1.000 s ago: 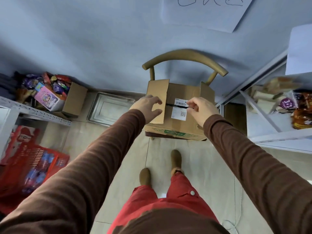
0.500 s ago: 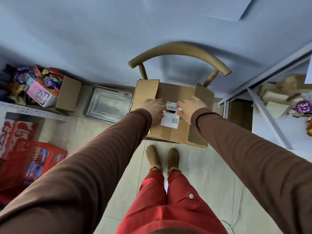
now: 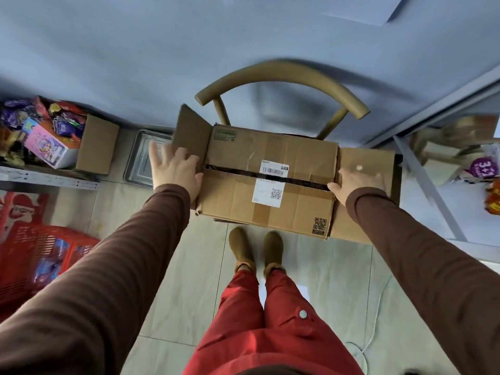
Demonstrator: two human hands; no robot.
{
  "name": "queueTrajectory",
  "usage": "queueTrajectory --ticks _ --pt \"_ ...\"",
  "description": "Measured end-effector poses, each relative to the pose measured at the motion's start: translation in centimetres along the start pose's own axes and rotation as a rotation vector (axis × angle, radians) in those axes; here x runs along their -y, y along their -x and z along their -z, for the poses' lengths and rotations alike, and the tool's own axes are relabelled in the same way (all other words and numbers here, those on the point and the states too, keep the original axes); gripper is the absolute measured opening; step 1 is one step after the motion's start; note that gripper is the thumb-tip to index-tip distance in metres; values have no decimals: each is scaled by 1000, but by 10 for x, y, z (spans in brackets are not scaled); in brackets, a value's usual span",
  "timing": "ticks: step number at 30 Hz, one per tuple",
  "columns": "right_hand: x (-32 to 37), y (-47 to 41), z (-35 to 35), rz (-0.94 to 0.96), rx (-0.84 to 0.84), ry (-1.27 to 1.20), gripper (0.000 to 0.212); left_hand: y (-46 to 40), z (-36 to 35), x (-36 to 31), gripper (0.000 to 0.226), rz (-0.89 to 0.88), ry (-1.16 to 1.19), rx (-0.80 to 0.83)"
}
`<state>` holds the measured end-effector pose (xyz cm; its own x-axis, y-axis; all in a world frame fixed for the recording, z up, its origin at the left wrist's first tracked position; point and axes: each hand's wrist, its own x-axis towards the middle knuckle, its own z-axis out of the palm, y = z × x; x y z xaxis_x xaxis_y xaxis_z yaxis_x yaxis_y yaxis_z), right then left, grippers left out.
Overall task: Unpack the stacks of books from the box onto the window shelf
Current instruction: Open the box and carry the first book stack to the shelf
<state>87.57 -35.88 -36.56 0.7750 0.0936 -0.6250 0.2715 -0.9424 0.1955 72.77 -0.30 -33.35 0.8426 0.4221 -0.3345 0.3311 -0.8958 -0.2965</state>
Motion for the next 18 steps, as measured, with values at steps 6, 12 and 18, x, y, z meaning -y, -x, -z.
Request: queueTrajectory --ticks 6,12,18 --pt "5 -10 -27 -155 -8 -830 52 -12 -46 -11 55 140 746 316" --pt "23 -11 -22 -207 -24 -1082 51 -9 -53 -19 54 231 1088 301" --pt "22 -17 1 -327 -70 -1504 59 6 -34 11 85 156 1254 559"
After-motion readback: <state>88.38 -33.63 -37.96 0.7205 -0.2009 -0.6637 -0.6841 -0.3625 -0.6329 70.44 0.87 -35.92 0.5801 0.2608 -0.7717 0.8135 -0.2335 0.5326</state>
